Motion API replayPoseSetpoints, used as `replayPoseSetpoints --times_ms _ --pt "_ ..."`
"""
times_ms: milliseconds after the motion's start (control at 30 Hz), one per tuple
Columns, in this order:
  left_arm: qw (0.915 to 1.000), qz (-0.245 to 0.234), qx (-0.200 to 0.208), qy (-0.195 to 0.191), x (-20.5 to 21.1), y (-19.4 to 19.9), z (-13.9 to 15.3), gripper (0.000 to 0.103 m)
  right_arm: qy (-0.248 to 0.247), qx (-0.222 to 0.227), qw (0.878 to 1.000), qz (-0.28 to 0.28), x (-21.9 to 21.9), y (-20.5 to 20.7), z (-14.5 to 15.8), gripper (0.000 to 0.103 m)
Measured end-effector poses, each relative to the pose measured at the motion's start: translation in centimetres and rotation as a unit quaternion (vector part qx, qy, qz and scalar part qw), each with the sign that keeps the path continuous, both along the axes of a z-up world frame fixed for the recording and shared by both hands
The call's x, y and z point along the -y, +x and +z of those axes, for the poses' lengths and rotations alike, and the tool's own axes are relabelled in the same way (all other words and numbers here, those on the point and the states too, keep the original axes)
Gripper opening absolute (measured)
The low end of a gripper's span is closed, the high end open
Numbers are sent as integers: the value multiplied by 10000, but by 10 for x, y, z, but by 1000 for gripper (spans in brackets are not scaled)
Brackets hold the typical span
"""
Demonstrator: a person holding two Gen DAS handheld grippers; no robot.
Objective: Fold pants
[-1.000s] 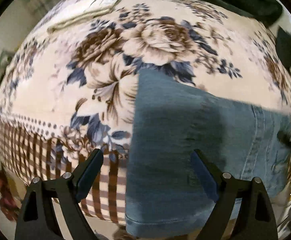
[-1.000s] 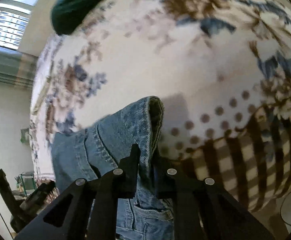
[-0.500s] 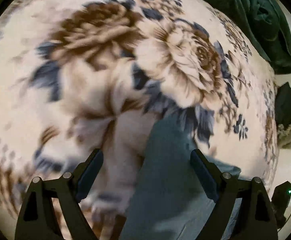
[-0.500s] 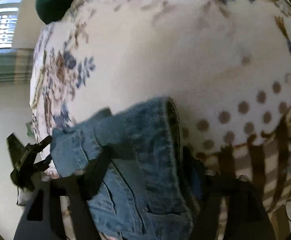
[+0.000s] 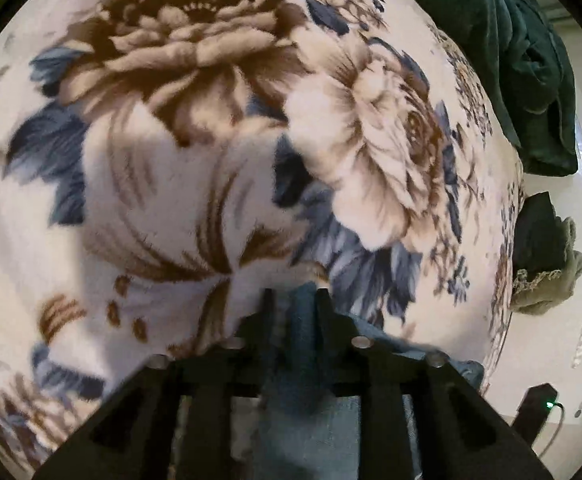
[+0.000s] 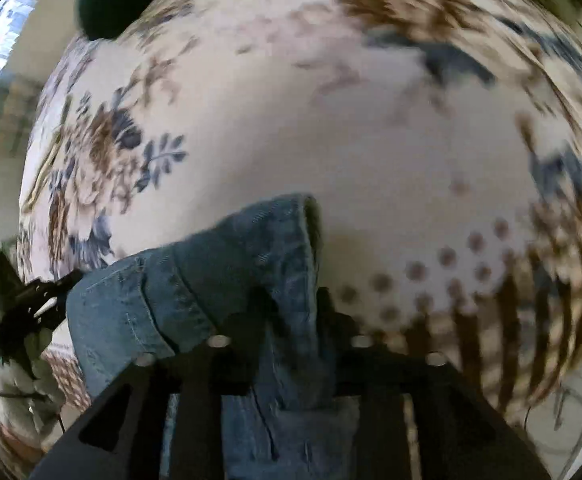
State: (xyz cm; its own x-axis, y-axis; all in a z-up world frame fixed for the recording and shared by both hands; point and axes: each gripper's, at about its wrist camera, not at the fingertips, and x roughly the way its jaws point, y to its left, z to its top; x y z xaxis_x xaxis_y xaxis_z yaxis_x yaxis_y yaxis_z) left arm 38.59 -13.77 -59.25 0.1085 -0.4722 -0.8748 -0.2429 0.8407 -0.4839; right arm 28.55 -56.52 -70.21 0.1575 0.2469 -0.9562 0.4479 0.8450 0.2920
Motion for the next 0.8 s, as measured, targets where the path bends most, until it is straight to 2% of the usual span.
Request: replayPoseSetpoints --times_ms 33,67,133,167,233,267,367,533,567,633,700,733,767,800 --pt "9999 -4 151 61 -2 -5 12 33 82 45 9999 -132 5 -9 9 44" --pt "9993 -62 340 158 -3 -11 25 61 125 62 9995 -271 10 -22 19 52" --pt "9981 -223 488 290 -4 -22 40 103 266 36 9979 -590 13 -53 33 55" --pt "9977 -274 530 308 -3 -28 46 103 382 -33 9967 -711 12 -67 35 55" --pt "9970 -442 501 390 3 -45 53 103 911 -198 9909 -966 5 -94 26 55" --pt "9966 -512 456 459 7 -54 53 103 1277 -334 9850 -1113 0 -105 13 55" --pt "9955 -624 398 592 18 -73 49 103 1827 -551 9694 -1548 -13 -123 -27 53" --pt "9952 -664 205 690 30 -88 33 103 2181 -188 9423 -2534 -14 -152 -44 29" --pt "9948 -678 206 736 31 -89 31 103 2153 -182 9409 -2607 -12 -157 -45 26" --pt "9940 -700 174 821 32 -87 26 103 1875 -216 9492 -2518 -13 -160 -44 27" --pt "9941 -701 161 810 31 -88 26 103 1851 -177 9555 -2290 -17 -156 -38 33" --pt "9944 -714 164 767 31 -89 26 103 1908 -131 9575 -2160 -20 -154 -33 44" --pt "9947 -748 191 680 32 -90 27 103 1940 -101 9588 -2071 -22 -155 -29 63" --pt "9952 -812 256 490 33 -92 26 103 1935 -57 9605 -2001 -25 -159 -25 75"
